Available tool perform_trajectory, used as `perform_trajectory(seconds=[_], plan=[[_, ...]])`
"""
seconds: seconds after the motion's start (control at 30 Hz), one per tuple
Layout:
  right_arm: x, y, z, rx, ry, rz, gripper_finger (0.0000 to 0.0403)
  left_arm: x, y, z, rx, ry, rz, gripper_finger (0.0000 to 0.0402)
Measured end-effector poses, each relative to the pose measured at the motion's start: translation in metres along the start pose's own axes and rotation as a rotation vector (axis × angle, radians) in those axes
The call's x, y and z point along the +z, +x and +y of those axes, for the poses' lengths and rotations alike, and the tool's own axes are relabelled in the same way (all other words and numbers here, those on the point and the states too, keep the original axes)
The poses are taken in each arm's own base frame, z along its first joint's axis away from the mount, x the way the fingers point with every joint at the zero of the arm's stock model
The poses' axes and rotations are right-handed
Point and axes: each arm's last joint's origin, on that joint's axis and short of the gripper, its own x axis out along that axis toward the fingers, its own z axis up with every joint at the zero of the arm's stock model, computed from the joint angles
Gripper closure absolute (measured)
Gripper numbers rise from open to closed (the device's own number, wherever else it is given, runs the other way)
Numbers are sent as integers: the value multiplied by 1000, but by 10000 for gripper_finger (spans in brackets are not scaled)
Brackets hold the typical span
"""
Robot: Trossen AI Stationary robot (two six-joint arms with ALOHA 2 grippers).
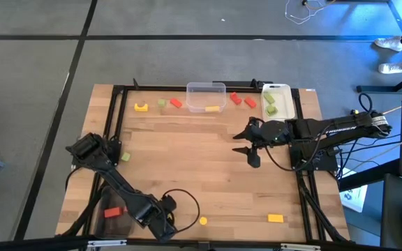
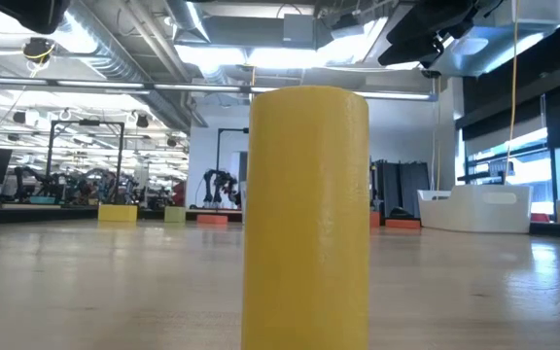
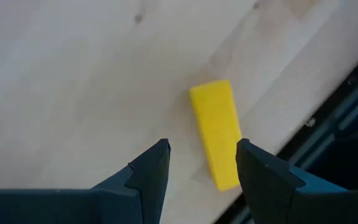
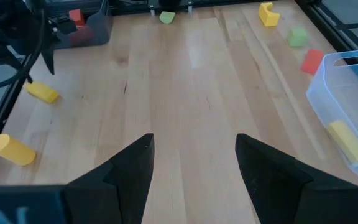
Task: Sort & place blocks by color
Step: Put the yellow rectangular block into the transparent bin
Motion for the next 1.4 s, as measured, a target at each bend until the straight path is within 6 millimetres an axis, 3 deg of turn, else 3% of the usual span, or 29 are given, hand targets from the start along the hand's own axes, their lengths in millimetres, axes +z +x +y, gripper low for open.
perform_trajectory(seconds=[0.97, 1.4], plan=[[0, 0, -3, -73, -19, -6, 176, 0, 11, -3, -16, 6, -45, 227], [0, 0, -3, -73, -23, -6, 176, -2, 31, -2, 13, 10, -28, 227]])
